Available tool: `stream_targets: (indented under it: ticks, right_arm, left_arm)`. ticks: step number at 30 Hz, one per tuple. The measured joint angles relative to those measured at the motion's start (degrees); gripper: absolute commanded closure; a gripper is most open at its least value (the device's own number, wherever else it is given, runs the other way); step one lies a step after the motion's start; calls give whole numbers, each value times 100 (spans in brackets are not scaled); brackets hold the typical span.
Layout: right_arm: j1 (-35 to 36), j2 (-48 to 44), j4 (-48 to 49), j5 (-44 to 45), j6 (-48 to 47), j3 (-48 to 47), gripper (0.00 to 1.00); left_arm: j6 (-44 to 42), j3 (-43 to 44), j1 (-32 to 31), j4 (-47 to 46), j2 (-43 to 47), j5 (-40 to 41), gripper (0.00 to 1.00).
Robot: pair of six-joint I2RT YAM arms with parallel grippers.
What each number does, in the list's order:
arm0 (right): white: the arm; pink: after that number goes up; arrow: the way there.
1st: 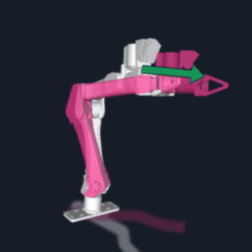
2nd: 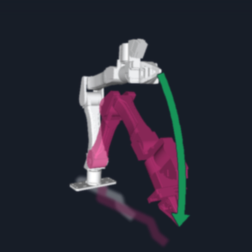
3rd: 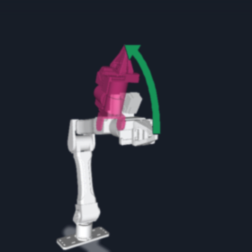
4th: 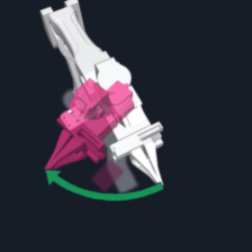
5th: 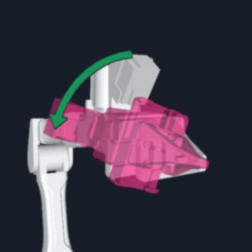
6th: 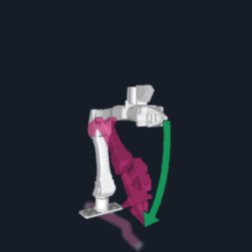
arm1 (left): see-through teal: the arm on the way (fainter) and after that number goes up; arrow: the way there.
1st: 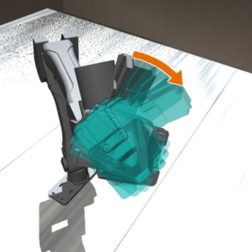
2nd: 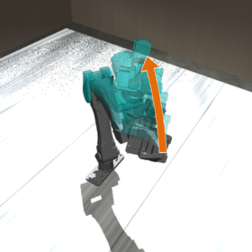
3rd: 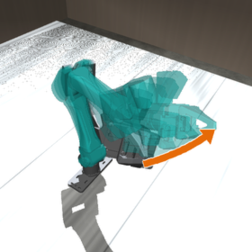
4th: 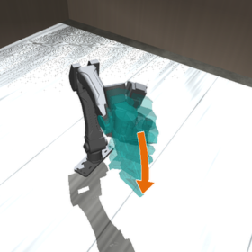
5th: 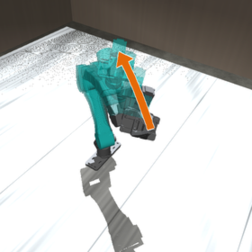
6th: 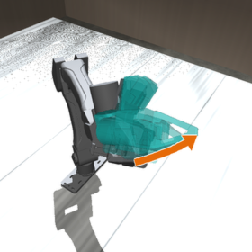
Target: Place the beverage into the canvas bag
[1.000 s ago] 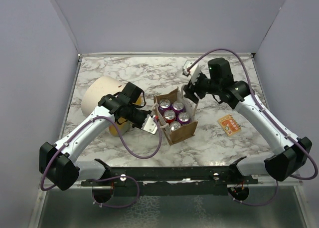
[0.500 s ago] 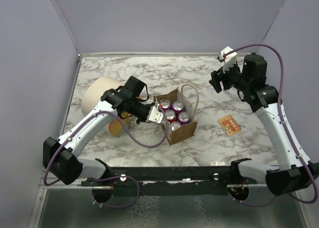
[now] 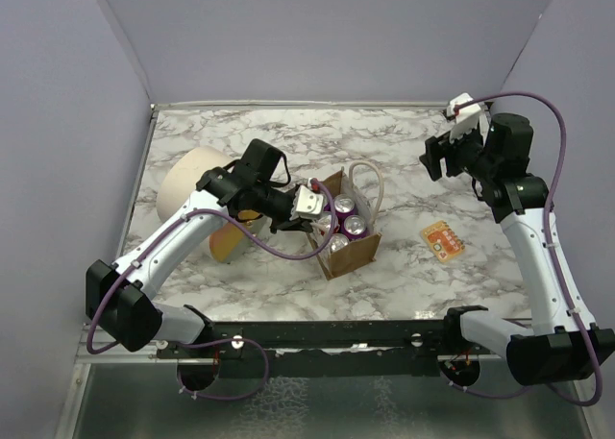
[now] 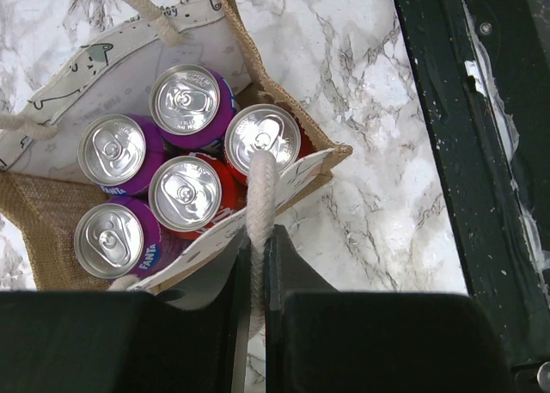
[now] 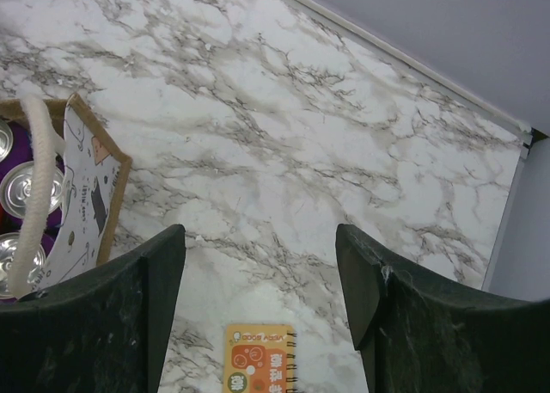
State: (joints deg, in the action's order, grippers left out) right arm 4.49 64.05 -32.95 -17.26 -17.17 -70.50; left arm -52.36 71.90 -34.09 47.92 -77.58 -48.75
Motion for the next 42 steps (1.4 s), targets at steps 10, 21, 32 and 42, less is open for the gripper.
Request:
stream_targets:
  ticks: [10, 21, 32, 42]
  right_arm:
    - [-275, -63, 66, -35, 105, 39, 26]
    - [-376, -90, 122, -146, 96, 70, 20]
    - [-380, 15, 127, -61, 37, 72, 0]
    - [-382, 293, 133, 581, 39, 87, 0]
  left_arm:
    - [210, -2, 0, -116, 240, 74, 67]
    - [118, -13, 186, -208, 682, 177, 29]
    - [1399, -44, 813, -1108, 914, 732, 1]
    - [2562, -138, 1329, -2124, 1014, 2496, 1]
